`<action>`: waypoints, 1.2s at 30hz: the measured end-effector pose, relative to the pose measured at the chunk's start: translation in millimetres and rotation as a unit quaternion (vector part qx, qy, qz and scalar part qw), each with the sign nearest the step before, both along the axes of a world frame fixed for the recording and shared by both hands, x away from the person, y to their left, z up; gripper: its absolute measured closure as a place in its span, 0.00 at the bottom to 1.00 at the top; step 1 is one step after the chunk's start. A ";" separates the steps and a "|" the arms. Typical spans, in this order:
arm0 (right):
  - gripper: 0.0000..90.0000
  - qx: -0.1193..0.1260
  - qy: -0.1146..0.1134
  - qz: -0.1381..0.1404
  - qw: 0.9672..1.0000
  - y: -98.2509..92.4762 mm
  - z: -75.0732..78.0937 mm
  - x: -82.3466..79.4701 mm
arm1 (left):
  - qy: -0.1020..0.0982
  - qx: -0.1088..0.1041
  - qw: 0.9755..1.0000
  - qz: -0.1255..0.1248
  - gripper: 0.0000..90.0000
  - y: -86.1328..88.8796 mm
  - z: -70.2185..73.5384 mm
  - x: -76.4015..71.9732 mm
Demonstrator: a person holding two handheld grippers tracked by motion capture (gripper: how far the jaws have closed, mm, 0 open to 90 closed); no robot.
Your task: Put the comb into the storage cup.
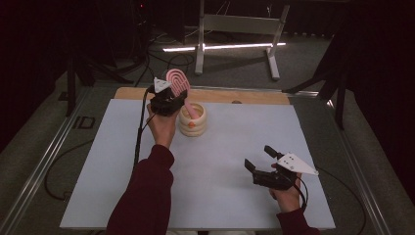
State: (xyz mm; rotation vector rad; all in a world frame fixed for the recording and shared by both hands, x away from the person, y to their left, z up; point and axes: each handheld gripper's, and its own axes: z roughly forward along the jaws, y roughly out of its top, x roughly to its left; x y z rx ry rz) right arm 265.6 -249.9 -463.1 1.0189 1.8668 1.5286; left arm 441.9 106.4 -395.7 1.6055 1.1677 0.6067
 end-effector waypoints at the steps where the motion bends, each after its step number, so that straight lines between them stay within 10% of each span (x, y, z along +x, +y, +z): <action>1: 0.11 0.000 0.000 0.000 1.000 0.1 0.0 -0.1 | 0.000 0.000 1.000 0.000 0.72 -0.2 -0.1 -0.1; 36: 0.11 -0.002 -0.002 0.001 1.000 1.8 0.6 -0.9 | 0.007 0.000 1.000 0.002 0.72 -9.4 -18.7 -3.4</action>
